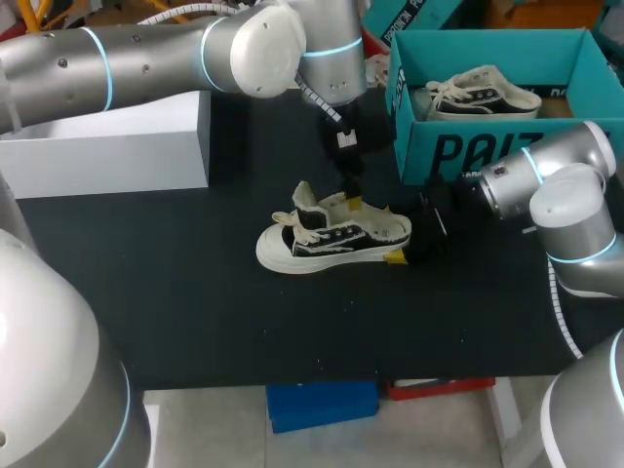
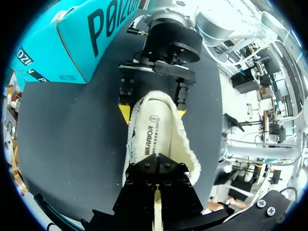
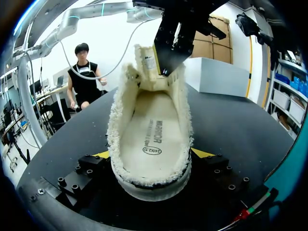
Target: Take the shoe out of the shoebox, open the shoe tongue, remove and reinsert the insole, then place the shoe into the shoebox
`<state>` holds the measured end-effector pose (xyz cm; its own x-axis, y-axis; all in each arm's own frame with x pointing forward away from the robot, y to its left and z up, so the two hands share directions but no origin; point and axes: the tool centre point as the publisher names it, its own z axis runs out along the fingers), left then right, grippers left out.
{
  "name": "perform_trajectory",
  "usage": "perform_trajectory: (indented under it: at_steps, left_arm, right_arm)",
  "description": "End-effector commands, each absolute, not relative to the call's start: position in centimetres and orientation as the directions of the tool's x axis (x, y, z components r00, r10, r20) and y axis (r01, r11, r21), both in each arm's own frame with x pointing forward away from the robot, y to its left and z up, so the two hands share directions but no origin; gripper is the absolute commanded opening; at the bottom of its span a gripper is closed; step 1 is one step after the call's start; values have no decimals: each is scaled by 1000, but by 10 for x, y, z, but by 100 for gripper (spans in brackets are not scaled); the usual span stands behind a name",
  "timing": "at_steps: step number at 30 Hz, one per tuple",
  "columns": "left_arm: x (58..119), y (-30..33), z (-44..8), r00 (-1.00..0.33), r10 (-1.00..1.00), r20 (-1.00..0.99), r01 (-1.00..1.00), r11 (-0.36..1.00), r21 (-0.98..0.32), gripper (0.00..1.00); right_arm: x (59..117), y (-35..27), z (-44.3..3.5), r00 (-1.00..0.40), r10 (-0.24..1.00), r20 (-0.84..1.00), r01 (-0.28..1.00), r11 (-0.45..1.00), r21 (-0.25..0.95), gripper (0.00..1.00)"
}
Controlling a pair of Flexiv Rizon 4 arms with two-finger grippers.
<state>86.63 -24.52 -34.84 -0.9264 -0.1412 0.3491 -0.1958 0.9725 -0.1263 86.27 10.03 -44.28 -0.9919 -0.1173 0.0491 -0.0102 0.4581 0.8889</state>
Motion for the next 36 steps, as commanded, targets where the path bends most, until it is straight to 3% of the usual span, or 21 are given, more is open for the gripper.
perform_trajectory:
  at_steps: [1, 12, 24, 36]
  left_arm:
    - [863, -244, -349, -933, -119, 340, -169, 978, -121, 0]
    - [852, -242, -354, -941, -38, 335, -69, 994, -81, 0]
    - [852, -245, -391, -906, -92, 414, -133, 989, -70, 0]
    - [838, -254, -396, -906, -73, 416, -132, 985, -113, 0]
  right_arm:
    - [863, 101, -443, -992, -117, 51, -9, 459, 888, 0]
    - [863, 101, -443, -992, -117, 51, -9, 459, 888, 0]
    - [863, 101, -443, -992, -117, 51, -9, 459, 888, 0]
    - [863, 101, -443, -992, -117, 51, -9, 459, 888, 0]
